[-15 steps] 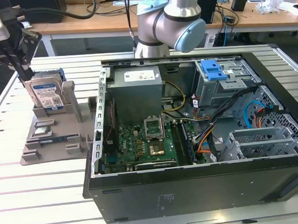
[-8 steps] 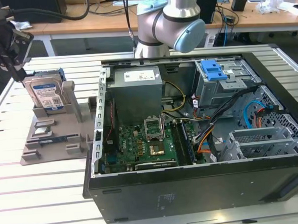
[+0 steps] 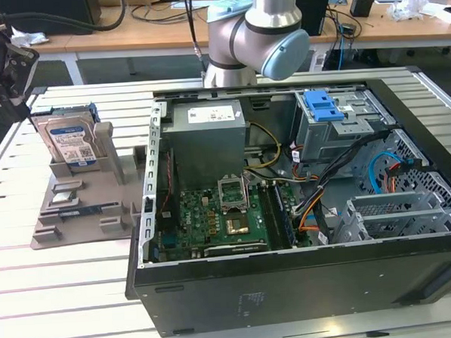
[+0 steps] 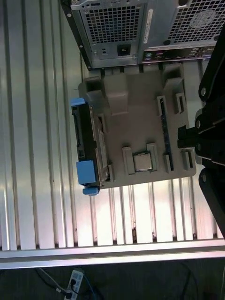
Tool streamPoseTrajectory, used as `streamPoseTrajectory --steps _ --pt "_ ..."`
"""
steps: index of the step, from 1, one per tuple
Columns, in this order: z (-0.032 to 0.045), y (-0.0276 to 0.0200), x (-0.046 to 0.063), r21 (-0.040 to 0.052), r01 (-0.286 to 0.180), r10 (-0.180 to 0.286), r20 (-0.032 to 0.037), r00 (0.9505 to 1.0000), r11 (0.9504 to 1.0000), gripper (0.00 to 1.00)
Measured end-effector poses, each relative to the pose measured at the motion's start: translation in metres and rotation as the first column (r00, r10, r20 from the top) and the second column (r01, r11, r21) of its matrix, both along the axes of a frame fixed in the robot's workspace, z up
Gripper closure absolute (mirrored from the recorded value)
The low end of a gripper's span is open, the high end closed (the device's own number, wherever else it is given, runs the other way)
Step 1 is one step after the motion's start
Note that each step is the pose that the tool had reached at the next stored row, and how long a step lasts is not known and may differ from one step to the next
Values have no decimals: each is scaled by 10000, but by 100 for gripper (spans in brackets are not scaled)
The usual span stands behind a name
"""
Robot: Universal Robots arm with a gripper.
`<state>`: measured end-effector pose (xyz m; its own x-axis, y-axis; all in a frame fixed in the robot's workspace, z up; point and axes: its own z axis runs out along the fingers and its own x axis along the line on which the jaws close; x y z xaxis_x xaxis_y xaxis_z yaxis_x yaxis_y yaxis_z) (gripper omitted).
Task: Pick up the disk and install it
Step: 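Reach for the disk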
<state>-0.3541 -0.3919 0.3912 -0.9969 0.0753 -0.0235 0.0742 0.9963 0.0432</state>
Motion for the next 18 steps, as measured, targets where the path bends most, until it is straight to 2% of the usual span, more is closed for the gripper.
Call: streamPoseTrajectory --steps 4,9,13,14,16,18 --pt "-16 88 -78 -12 1 -1 -2 10000 10000 89" --pt "-42 256 -122 -15 1 -1 -1 10000 10000 89" --pt "-71 343 -160 -19 -1 1 0 10000 10000 89" --pt "-123 475 -236 -26 -1 1 -1 10000 10000 89" --pt "-135 508 -254 -26 0 0 0 10000 10000 89" --pt "-138 513 -257 -26 1 -1 -1 10000 10000 89"
